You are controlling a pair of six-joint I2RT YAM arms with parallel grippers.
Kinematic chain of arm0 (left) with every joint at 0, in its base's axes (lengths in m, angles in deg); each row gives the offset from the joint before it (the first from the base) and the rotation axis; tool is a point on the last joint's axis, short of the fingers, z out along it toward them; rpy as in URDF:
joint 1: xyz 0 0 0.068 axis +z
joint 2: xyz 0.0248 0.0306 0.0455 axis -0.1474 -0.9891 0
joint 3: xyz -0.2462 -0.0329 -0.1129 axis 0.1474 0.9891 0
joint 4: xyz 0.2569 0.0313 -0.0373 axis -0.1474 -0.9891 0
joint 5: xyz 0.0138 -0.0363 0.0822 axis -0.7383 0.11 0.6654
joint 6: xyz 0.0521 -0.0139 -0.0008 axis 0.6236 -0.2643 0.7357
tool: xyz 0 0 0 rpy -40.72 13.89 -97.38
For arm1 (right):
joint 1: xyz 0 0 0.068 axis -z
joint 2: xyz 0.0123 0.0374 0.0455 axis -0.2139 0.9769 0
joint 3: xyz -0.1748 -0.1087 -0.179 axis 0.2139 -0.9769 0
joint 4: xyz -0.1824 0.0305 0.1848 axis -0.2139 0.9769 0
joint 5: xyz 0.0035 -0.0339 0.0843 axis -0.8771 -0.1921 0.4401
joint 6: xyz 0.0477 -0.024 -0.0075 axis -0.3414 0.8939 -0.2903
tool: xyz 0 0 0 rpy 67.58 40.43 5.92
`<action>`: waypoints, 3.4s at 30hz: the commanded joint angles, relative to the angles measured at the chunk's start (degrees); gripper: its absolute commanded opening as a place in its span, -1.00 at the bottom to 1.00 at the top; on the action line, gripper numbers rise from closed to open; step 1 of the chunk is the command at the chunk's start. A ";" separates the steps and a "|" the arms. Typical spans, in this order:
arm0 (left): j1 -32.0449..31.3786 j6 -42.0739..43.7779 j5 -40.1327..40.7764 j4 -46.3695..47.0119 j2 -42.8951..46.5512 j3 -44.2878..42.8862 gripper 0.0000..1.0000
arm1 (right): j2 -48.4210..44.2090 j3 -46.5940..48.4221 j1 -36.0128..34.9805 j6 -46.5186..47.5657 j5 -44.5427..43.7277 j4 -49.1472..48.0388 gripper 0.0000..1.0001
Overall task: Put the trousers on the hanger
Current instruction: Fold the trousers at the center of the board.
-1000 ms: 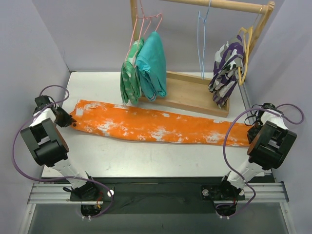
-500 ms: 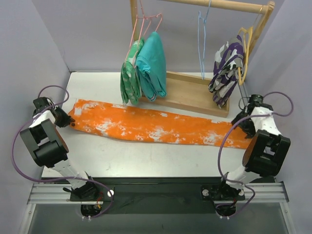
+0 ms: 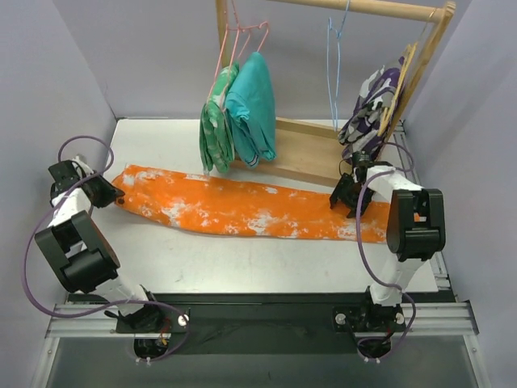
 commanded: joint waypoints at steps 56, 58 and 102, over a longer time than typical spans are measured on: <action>-70.76 -1.55 27.05 -13.02 34.89 0.54 -1.00 | -12.87 19.26 -26.84 -37.57 21.28 4.93 1.00; -72.17 -1.56 26.88 -12.66 34.54 0.54 -1.00 | -11.46 21.28 -29.39 -38.19 21.28 4.75 1.00; -56.73 -6.65 14.75 -9.67 45.79 5.46 0.90 | -16.02 31.04 -40.47 -15.87 24.52 18.10 -1.00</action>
